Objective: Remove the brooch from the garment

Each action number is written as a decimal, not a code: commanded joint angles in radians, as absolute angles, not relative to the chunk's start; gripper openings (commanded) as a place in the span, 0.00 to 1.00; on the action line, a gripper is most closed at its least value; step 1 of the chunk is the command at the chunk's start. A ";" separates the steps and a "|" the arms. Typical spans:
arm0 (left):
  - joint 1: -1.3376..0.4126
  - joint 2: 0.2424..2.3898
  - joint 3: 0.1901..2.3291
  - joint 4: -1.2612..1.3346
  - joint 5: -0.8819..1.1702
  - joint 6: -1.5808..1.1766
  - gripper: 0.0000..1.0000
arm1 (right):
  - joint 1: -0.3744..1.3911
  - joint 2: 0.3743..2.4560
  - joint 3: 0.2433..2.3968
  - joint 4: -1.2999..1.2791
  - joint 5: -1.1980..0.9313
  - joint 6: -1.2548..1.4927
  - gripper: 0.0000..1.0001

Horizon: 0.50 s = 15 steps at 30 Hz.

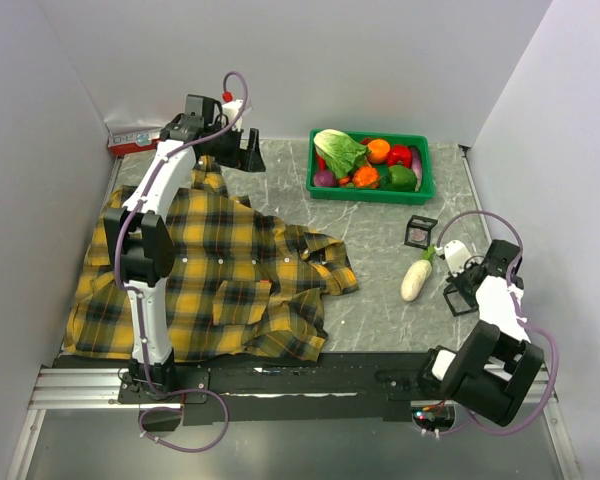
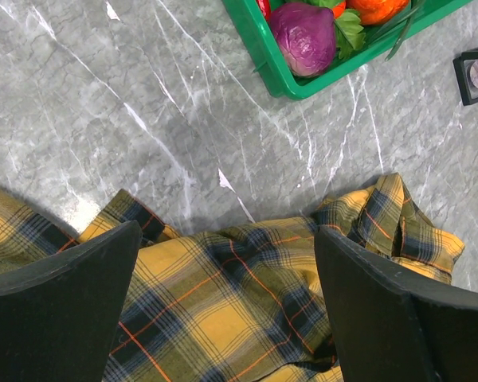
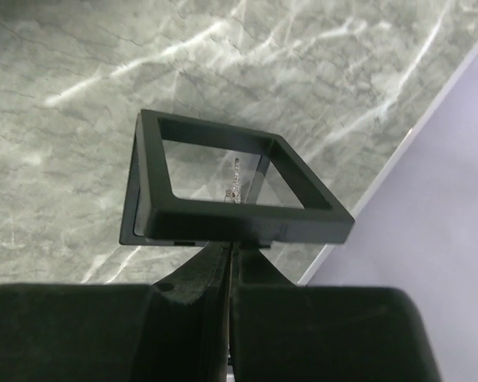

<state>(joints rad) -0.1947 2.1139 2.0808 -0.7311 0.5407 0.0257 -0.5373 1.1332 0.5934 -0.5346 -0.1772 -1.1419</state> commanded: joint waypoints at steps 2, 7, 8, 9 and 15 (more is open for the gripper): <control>-0.207 2.062 2.083 -0.733 0.532 0.037 0.96 | -0.494 1.138 0.591 -0.489 -0.167 -1.144 0.00; -0.209 2.066 2.082 -0.735 0.531 0.034 0.96 | -0.459 1.126 0.549 -0.471 -0.137 -1.157 0.02; -0.209 2.066 2.083 -0.733 0.532 0.034 0.96 | -0.454 1.124 0.546 -0.471 -0.133 -1.155 0.05; -0.210 2.065 2.082 -0.732 0.532 0.032 0.96 | -0.448 1.120 0.542 -0.474 -0.132 -1.155 0.06; -0.210 2.068 2.080 -0.727 0.541 0.025 0.96 | -0.437 1.057 0.535 -0.532 -0.158 -1.135 0.18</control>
